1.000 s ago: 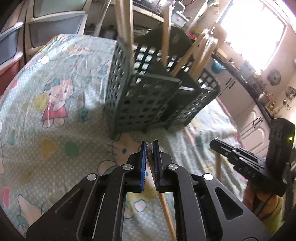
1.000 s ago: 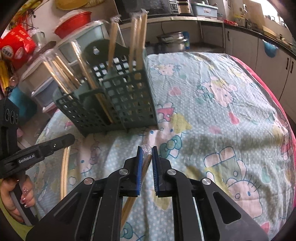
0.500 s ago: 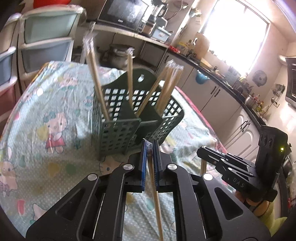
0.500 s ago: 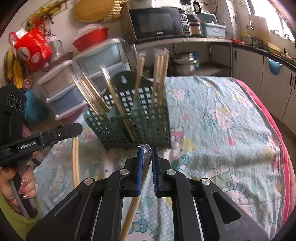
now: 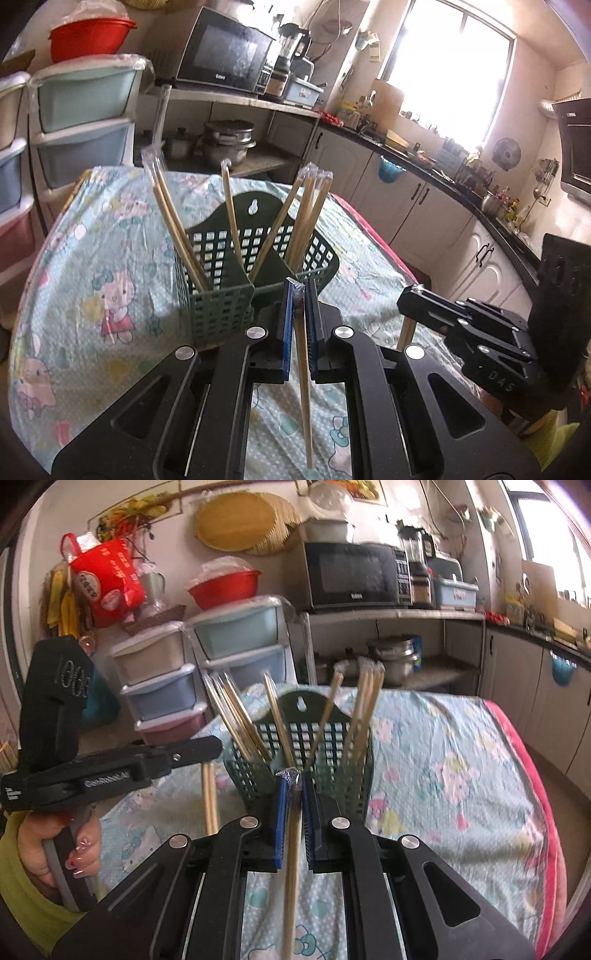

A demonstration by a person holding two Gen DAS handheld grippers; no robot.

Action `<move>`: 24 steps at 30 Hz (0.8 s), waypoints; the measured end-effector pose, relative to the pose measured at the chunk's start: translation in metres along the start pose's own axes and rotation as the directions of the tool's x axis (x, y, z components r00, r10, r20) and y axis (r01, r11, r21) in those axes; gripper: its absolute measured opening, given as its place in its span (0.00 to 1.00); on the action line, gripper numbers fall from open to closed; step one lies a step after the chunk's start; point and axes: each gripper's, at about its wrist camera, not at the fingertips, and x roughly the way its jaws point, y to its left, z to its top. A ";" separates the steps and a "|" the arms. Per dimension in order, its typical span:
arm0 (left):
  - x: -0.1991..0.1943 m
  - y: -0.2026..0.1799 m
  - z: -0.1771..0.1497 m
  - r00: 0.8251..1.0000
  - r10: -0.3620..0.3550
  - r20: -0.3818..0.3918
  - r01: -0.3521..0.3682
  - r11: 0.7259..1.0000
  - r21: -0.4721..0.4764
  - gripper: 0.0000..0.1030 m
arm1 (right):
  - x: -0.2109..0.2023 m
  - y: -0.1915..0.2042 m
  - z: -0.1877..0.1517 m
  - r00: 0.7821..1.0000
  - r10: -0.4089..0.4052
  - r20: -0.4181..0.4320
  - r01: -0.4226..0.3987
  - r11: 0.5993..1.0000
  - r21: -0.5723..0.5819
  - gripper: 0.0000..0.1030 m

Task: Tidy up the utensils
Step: 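Lift the chopsticks upright and carry them over the green caddy with both grippers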

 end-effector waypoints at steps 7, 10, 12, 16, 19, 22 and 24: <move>-0.012 -0.001 0.013 0.999 0.000 0.044 -0.001 1.000 0.011 0.03 | -0.010 0.012 0.017 0.998 0.002 0.060 0.001 0.999 -0.050 0.06; -0.016 -0.002 0.018 0.998 0.000 0.061 -0.001 1.000 0.015 0.03 | -0.013 0.016 0.022 0.997 0.005 0.083 -0.001 0.998 -0.060 0.06; -0.020 -0.003 0.024 0.997 -0.001 0.078 0.000 1.000 0.018 0.03 | -0.014 0.019 0.027 0.995 0.011 0.095 -0.005 0.998 -0.067 0.06; -0.029 -0.005 0.037 0.993 -0.005 0.116 0.002 1.000 0.028 0.03 | -0.019 0.023 0.036 0.992 0.015 0.125 -0.005 0.997 -0.080 0.06; -0.036 -0.007 0.048 0.989 -0.006 0.148 0.001 0.999 0.036 0.03 | -0.024 0.026 0.046 0.988 0.019 0.152 -0.005 0.996 -0.090 0.06; -0.044 -0.011 0.060 0.983 -0.008 0.182 -0.001 0.999 0.046 0.03 | -0.029 0.030 0.057 0.984 0.021 0.179 -0.002 0.995 -0.105 0.06; -0.048 -0.014 0.068 0.979 -0.005 0.202 -0.007 0.998 0.057 0.03 | -0.032 0.032 0.064 0.980 0.023 0.198 0.000 0.994 -0.112 0.06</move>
